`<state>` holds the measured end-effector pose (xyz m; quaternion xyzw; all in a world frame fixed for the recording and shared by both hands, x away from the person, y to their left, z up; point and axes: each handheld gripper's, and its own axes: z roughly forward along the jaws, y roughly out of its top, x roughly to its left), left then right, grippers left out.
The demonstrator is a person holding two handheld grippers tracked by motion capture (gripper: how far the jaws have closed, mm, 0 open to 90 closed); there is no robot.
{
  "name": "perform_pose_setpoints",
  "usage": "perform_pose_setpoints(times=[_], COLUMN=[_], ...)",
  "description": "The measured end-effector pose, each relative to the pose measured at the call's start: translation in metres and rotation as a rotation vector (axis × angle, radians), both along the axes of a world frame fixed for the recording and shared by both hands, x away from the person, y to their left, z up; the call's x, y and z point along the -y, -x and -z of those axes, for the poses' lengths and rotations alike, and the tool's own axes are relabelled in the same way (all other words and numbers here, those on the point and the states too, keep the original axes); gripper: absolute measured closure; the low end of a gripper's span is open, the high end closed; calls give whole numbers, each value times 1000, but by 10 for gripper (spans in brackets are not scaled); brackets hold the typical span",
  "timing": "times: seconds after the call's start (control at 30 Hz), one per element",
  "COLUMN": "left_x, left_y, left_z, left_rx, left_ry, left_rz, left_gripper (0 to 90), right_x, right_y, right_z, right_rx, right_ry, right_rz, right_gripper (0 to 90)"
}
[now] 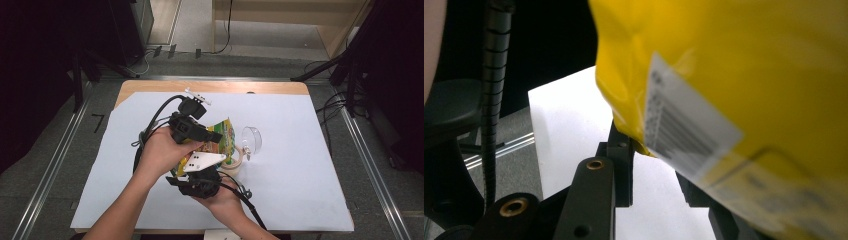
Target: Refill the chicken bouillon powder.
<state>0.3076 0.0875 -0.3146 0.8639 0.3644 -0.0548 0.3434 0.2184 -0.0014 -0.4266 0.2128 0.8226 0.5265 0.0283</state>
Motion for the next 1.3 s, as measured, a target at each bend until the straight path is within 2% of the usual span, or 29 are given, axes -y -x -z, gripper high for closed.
perform_pose_setpoints(times=[0.03,0.13,0.17,0.23,0.3,0.4,0.53,0.87,1.3], left_x=[-1,-2,-4,-5,-6,-7,-10,-10,-9], left_y=[-2,-9,-15,-17,-18,-18,-18,-17,-15], left_z=[0,1,3,4,5,7,7,7,8], left_rx=[-9,-36,-60,-68,-67,-55,-51,-45,-36], left_ry=[4,16,27,29,32,32,38,44,41], left_rz=[-3,-5,-2,0,-4,-9,-14,-24,-15], left_gripper=[782,782,781,781,781,781,781,778,775], right_x=[1,1,0,0,-1,-2,-3,-3,-2], right_y=[-3,-5,-8,-10,-11,-13,-13,-13,-12], right_z=[-3,-4,-5,-4,-4,-2,-3,-3,-1], right_rx=[-23,-31,-37,-41,-35,-52,-31,-34,-32], right_ry=[9,16,20,23,23,25,36,42,47], right_rz=[-1,-5,-5,-4,-4,-5,-13,-12,-12], right_gripper=[726,725,725,722,722,722,721,720,721])
